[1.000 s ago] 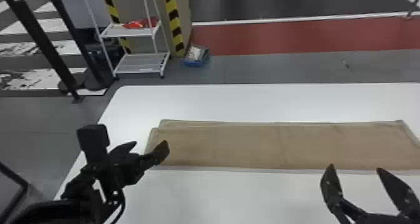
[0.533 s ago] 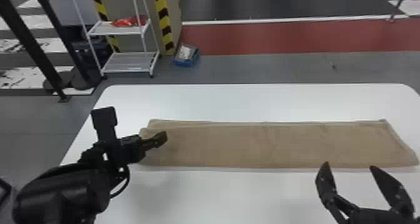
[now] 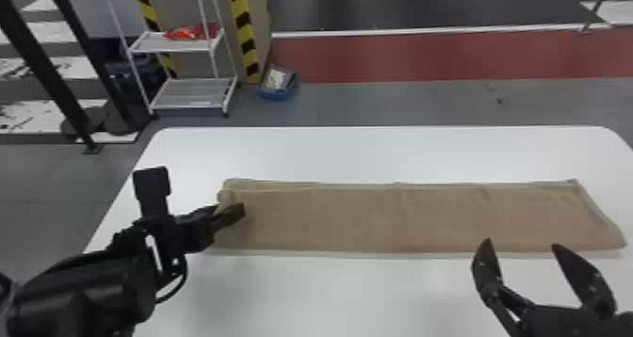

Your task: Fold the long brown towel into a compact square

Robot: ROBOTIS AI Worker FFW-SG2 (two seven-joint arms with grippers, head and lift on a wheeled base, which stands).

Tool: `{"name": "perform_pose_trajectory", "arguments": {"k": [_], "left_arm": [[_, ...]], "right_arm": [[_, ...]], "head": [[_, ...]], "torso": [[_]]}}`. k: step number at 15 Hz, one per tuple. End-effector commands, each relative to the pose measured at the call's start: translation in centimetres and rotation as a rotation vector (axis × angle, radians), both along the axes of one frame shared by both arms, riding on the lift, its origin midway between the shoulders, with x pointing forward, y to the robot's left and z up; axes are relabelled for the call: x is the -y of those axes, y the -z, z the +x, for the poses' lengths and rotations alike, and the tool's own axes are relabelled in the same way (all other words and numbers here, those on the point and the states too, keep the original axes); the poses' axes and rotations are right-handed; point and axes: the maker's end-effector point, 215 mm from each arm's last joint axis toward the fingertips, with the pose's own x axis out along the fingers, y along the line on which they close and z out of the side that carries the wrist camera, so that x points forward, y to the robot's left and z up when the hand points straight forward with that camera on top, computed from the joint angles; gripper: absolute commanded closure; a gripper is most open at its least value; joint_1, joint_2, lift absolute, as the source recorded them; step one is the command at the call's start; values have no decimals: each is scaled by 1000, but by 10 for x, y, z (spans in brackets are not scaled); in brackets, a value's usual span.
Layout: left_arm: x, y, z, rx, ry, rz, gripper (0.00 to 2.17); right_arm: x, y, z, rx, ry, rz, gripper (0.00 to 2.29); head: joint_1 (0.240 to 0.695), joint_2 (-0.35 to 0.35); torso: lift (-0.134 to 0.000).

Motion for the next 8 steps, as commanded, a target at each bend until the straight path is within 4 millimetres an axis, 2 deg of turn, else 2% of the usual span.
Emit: {"name": "perform_pose_trajectory", "arguments": {"k": [1, 2, 3, 4, 6, 8], "left_arm": [[0, 6, -4, -34, 17, 0, 1352], [1, 6, -5, -41, 34, -2, 1467], [2, 10, -9, -59, 36, -4, 2020], [4, 20, -17, -102, 37, -19, 2142], [6, 22, -24, -121, 61, -37, 2142], [-8, 8, -29, -103, 50, -52, 2142]], "right_arm": [[1, 2, 2, -3, 1, 5, 147], [2, 2, 3, -3, 2, 7, 147], [1, 3, 4, -4, 2, 7, 147], [1, 3, 5, -6, 2, 8, 147], [1, 4, 6, -9, 2, 9, 147], [1, 6, 6, -12, 2, 11, 147]], "head": [[695, 85], [695, 84], [695, 82], [695, 79], [695, 78], [695, 74]], "torso": [[-122], [-122], [-122], [-122], [-122], [-122]]}}
